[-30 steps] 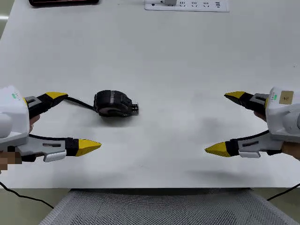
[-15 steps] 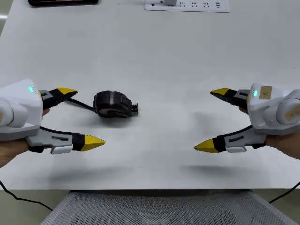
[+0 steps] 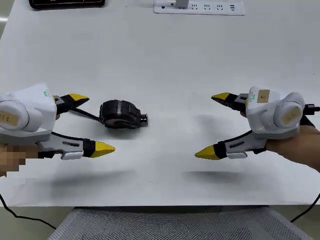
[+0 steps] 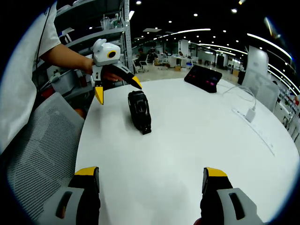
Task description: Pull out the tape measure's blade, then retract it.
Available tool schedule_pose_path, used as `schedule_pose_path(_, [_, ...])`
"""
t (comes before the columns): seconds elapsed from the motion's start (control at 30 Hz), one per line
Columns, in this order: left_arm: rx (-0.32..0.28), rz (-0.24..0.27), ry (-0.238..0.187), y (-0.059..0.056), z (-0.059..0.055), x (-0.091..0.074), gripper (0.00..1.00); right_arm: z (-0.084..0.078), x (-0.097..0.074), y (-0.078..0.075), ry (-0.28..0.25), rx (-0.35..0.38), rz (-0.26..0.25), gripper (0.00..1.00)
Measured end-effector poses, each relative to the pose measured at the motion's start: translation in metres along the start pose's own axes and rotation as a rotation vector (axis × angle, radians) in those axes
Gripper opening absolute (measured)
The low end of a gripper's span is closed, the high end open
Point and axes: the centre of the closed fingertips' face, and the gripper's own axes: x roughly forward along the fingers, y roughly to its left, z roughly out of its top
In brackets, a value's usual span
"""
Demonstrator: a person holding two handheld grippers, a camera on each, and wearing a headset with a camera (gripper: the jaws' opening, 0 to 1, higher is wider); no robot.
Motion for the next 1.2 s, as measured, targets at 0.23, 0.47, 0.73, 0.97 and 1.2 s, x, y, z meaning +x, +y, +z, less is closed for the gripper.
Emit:
schedule_pose_path(0.23, [-0.004, -0.012, 0.007, 0.002, -0.001, 0.006, 0.88, 0.004, 0.012, -0.001, 0.0, -0.003, 0.009, 0.94])
schedule_pose_path(0.47, [0.012, -0.021, 0.03, 0.004, -0.004, 0.011, 0.93, 0.006, 0.026, -0.001, 0.008, -0.011, 0.031, 0.99])
schedule_pose_path(0.73, [0.042, -0.046, 0.059, 0.005, -0.01, 0.02, 0.96, 0.011, 0.041, -0.002, 0.01, -0.02, 0.057, 0.99])
schedule_pose_path(0.97, [0.075, -0.067, 0.089, 0.005, -0.015, 0.029, 0.96, 0.016, 0.054, -0.001, 0.008, -0.025, 0.08, 0.99])
schedule_pose_path(1.2, [0.111, -0.084, 0.113, 0.008, -0.019, 0.037, 0.9, 0.02, 0.067, -0.001, 0.009, -0.036, 0.104, 0.99])
